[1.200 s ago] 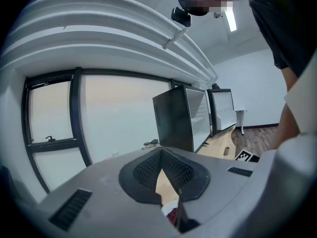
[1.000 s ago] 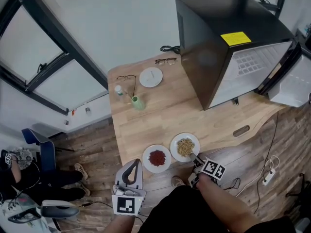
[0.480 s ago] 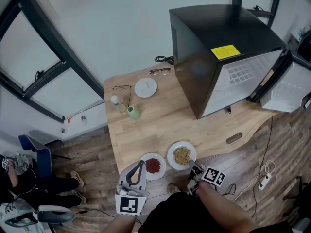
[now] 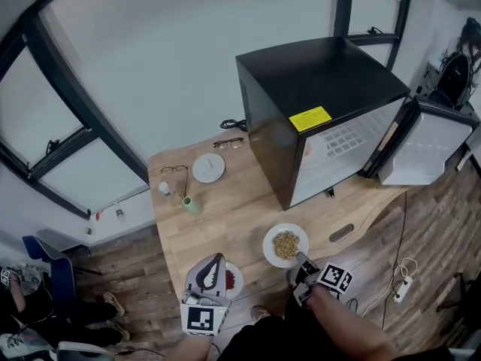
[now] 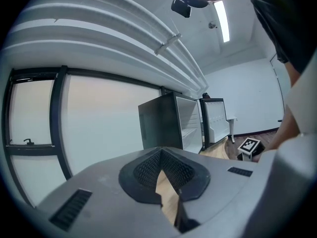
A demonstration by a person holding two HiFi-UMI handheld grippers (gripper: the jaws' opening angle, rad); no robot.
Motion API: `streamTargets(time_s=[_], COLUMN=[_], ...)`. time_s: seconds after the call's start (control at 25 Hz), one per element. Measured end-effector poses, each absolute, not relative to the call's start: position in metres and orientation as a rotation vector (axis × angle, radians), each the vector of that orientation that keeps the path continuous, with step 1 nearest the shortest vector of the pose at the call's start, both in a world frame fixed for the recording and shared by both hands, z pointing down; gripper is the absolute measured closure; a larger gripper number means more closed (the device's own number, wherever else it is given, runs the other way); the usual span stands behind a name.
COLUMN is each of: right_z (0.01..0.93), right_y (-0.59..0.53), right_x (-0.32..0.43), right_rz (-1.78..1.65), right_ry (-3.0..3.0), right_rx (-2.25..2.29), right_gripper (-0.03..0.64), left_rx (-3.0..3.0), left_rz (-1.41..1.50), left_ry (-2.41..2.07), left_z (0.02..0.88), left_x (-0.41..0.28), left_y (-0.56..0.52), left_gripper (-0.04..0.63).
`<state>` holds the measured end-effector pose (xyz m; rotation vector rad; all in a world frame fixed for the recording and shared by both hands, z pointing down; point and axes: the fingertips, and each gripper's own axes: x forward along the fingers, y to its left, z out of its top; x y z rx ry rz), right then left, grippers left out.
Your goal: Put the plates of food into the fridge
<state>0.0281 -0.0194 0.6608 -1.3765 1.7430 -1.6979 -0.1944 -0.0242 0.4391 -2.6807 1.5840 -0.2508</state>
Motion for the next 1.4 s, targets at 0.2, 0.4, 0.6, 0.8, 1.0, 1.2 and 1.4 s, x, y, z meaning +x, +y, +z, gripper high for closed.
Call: streamTargets(time_s=[0.2, 0.4, 0.6, 0.8, 1.0, 1.2, 1.4], right_z=[0.631, 0.603, 0.577, 0.556, 0.530, 0.511, 0.508], right_y=[-0.037, -0.055, -0.077, -0.107, -0.140, -0.171, -0.201], right_x=[0.069, 0.112, 0.155, 0.196, 0.225, 0.247, 0.269], right_rz=[-1.628, -1.562, -1.494, -1.435, -1.384, -1.344, -1.336], right_ry=[1.715, 1.703, 1.674, 1.656, 1.687, 1.684, 1.667], right_rx=[-1.393, -1.402, -1.406, -1.399, -1.388, -1.362, -1.389], right_gripper=[0.588, 0.588, 0.588, 0.588, 0.588, 0.588, 0.588], left_rx=[-2.653, -2.648, -2.622, -2.587, -2.552, -2.522, -2.493], left_rz=[-0.228, -0.191, -0.169, -0.159, -0.126, -0.112, -0.100], left_ry=[1.548, 1.544, 1.552, 1.578, 1.617, 1.623, 1.689], left_z=[0.429, 0.421, 0.410, 0.400, 0.393, 0.384, 0.383], left_x=[-0.175, -0.150, -0.133, -0.118, -0.099, -0.077, -0.070], left_y=[-0.045, -0.062, -0.080, -0.098, -0.118, -0.135, -0.146], left_gripper=[0.592, 0.592, 0.592, 0.592, 0.592, 0.592, 0.592])
